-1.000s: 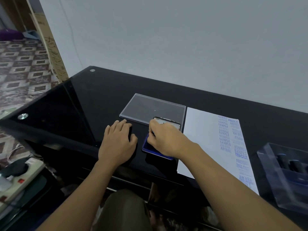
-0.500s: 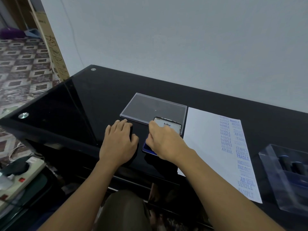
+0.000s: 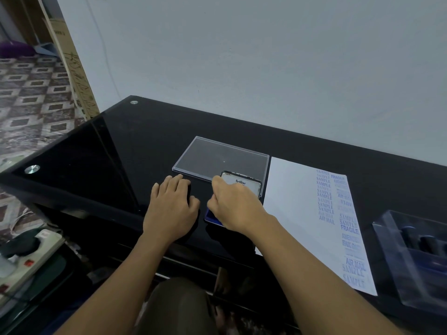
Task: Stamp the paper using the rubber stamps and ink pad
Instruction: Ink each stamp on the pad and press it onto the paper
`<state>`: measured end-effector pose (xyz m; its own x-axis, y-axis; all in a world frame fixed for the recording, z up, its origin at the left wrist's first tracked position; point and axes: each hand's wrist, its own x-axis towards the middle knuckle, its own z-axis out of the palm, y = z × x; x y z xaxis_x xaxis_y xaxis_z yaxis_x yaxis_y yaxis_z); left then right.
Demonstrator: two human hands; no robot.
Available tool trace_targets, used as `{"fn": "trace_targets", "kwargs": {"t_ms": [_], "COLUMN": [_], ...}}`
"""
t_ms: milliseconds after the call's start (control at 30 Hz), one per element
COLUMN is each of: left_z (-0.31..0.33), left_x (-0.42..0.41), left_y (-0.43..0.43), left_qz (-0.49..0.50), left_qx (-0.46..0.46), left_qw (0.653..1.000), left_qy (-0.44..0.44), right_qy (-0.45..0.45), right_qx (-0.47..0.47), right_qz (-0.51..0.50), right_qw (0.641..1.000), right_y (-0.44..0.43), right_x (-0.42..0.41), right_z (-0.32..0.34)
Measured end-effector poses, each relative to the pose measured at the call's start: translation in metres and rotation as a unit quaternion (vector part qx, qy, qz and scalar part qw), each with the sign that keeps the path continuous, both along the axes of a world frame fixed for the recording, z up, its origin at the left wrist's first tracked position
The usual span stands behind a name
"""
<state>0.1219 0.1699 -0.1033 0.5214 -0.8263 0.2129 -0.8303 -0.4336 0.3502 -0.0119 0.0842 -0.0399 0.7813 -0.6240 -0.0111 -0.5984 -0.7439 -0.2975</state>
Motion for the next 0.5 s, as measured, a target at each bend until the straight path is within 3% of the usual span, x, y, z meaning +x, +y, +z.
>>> {"fn": "trace_targets", "kwargs": {"t_ms": [500], "left_z": [0.0015], "left_x": [-0.0013], "left_y": [-0.0010], "left_qz": [0.000], "left_qx": [0.006], "left_qw": [1.000], "left_qy": [-0.003], "right_qy": [-0.007], "right_qx": [-0.004], "right_qz": [-0.023], "right_qw": [1.000], "right_y": [0.0018], "right_x": [-0.0016], "right_z": [-0.0009]}}
